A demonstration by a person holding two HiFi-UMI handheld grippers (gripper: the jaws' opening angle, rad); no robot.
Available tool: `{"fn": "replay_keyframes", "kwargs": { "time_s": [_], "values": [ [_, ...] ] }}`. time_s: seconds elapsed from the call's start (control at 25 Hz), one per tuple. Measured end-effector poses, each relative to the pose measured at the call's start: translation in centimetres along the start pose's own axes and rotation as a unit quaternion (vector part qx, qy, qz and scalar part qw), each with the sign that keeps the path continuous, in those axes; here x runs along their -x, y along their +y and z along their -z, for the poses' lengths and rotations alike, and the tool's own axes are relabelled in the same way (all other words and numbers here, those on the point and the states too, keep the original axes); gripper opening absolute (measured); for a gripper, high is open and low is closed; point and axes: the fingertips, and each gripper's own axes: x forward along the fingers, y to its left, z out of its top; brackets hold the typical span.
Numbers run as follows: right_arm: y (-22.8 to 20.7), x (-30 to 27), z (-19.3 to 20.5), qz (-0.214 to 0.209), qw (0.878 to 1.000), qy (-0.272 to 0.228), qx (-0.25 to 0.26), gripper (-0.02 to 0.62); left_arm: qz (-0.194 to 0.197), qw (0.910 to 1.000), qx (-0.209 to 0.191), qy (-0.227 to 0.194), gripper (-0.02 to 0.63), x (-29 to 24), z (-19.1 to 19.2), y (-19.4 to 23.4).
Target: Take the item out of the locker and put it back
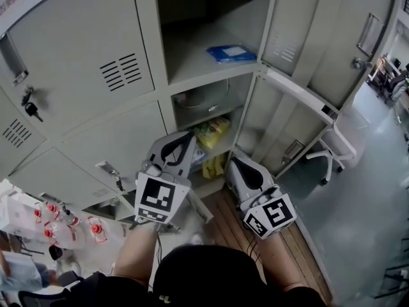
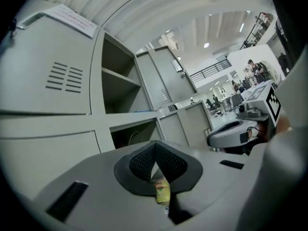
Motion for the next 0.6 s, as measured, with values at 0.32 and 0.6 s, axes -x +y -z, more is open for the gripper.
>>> {"fn": "replay_keyframes", "kwargs": {
  "time_s": [0.32,0.6],
  "values": [
    [1.8,-0.4,3.5,-0.014,0.999,0.026,-0.026,-0.002,0.019,0.9975,0.064,0.024,0.014,3.1,6.2,-3.1],
    [3.1,-0.5,6.9,-0.025,0.997,0.055,-0.050,-0.002,0.014,0.9933,0.106,0.045,0.014,5.5,10.5,-4.2]
  ]
}}
